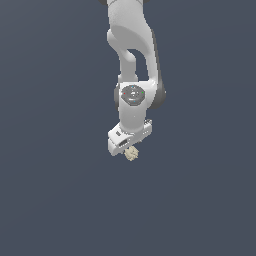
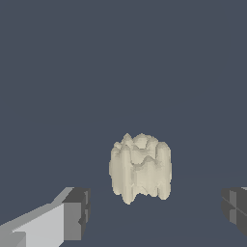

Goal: Pick up the object and move it to a goal position.

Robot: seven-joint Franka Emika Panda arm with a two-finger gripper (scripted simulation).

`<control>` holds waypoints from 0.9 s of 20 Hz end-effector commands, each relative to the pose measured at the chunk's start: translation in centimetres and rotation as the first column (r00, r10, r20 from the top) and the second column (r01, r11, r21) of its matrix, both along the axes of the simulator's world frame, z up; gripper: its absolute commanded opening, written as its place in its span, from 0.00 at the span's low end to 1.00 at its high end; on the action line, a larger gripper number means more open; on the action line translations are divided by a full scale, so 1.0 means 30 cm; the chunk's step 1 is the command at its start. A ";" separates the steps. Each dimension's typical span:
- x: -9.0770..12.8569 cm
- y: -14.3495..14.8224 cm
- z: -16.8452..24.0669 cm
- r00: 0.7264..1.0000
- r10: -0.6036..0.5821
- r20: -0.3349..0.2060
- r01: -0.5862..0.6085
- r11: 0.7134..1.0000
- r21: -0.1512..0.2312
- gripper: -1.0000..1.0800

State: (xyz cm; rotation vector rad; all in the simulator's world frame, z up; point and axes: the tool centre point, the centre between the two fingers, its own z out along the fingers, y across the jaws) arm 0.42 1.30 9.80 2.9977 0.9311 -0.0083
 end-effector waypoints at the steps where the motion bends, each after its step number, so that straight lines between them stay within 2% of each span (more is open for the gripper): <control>1: 0.003 0.007 -0.011 1.000 0.029 0.003 -0.029 1.000 0.002 0.96; 10: 0.003 0.011 -0.030 0.999 0.044 0.003 -0.044 0.999 0.004 0.96; 18: -0.001 0.012 -0.151 0.999 0.048 0.004 -0.048 0.999 0.004 0.96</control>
